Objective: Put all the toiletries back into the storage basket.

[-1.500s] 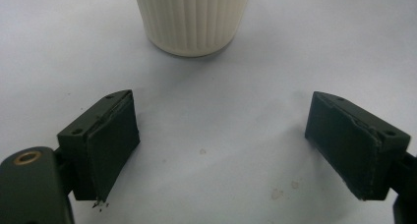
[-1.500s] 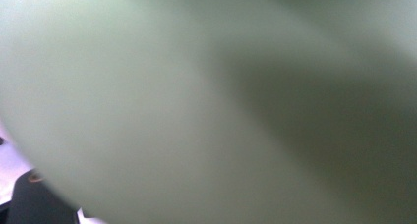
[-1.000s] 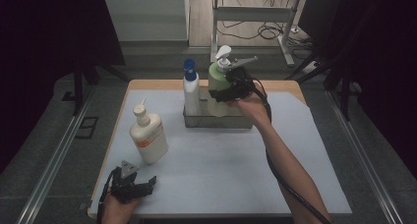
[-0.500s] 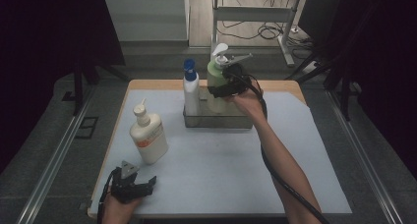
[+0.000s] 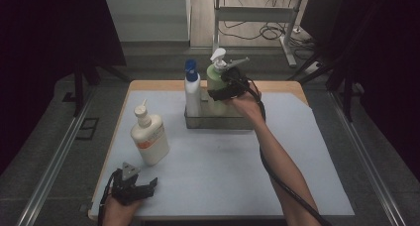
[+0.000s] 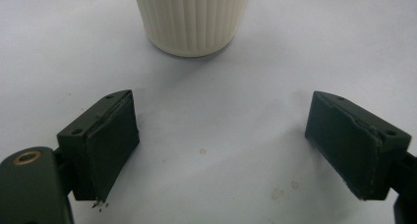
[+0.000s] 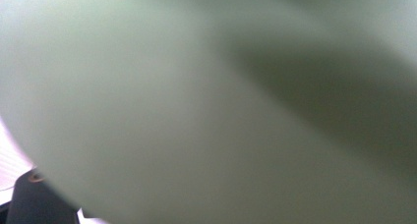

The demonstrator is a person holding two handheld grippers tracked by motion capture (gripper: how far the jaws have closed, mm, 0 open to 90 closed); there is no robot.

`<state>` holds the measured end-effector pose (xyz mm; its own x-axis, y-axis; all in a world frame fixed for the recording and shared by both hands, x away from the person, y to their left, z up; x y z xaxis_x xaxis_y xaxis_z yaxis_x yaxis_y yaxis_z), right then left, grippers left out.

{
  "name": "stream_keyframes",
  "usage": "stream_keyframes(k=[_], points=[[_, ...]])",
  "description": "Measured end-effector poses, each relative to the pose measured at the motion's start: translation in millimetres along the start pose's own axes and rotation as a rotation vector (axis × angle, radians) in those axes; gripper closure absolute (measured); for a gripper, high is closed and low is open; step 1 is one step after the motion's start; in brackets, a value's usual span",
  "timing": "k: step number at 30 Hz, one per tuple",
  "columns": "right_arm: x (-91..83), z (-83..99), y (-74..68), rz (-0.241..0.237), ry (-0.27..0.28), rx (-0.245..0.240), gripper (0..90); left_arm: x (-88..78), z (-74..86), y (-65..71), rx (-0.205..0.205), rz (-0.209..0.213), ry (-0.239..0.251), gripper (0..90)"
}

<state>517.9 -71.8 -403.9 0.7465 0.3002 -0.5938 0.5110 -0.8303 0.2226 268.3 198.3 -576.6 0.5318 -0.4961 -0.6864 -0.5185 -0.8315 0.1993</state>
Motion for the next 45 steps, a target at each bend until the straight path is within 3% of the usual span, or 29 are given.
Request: stream_keyframes(k=[31, 45], points=[[27.3, 32.9, -9.6, -0.059, -0.098, -0.013, 12.9, 0.0, 0.0, 0.1, 0.0, -0.001, 0.0, 12.2], [38.4, 45.3, -11.8, -0.056, -0.123, -0.017, 12.9, -0.1, 0.1, 0.1, 0.0, -0.001, 0.0, 12.2]])
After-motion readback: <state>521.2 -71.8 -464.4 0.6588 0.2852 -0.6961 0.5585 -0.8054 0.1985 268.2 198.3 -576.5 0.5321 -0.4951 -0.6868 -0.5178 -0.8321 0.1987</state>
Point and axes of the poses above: each handheld gripper's, and its own axes: x roughly forward along the jaws, z roughly out of its underside, y roughly to its right, the point moved 7 cm from there along x, roughly forward along the jaws, and after that the axes turned 14 degrees about z, right-handed, at the moved point
